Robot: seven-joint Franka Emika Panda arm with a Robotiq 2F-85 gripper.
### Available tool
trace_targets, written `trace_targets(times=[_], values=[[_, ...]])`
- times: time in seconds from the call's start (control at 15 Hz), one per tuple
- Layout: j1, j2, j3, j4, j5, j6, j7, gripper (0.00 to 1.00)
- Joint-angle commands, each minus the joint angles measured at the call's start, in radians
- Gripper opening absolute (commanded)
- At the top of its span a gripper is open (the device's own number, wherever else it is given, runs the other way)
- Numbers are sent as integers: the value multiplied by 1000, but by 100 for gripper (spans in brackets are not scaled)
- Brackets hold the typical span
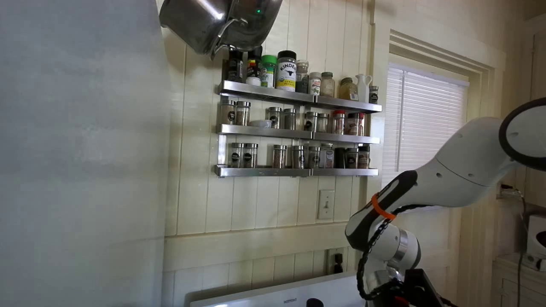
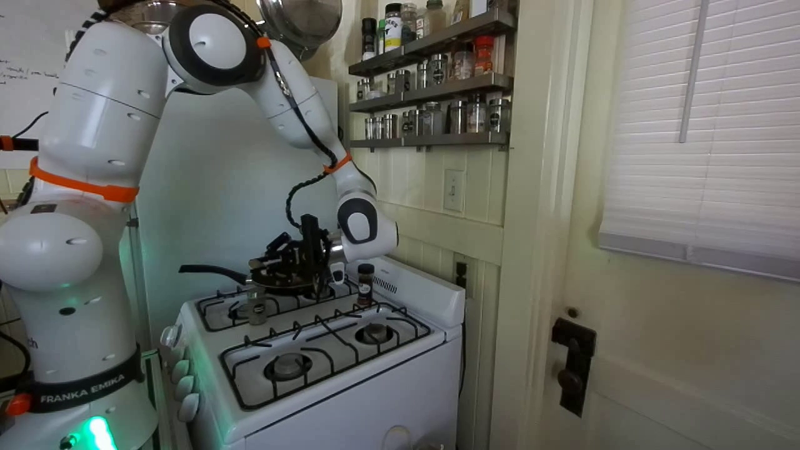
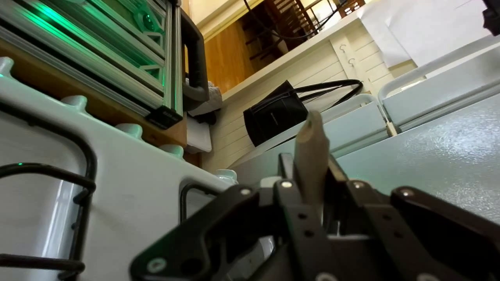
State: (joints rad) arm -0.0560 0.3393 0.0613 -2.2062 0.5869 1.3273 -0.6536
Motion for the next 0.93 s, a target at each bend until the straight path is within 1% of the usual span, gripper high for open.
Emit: trace_targets(times=[0.0,0.33,0.73,0.8,0.87], values=[[-21,41,-12,-2,32,1,-82,5],[-41,93,-24,42,89,35,-183,5],[-46,136,-31,106,128,47,-206,5],[-40,114,-36,85,101,36,-185,22],[-40,120,-36,94,106,37,-186,22]])
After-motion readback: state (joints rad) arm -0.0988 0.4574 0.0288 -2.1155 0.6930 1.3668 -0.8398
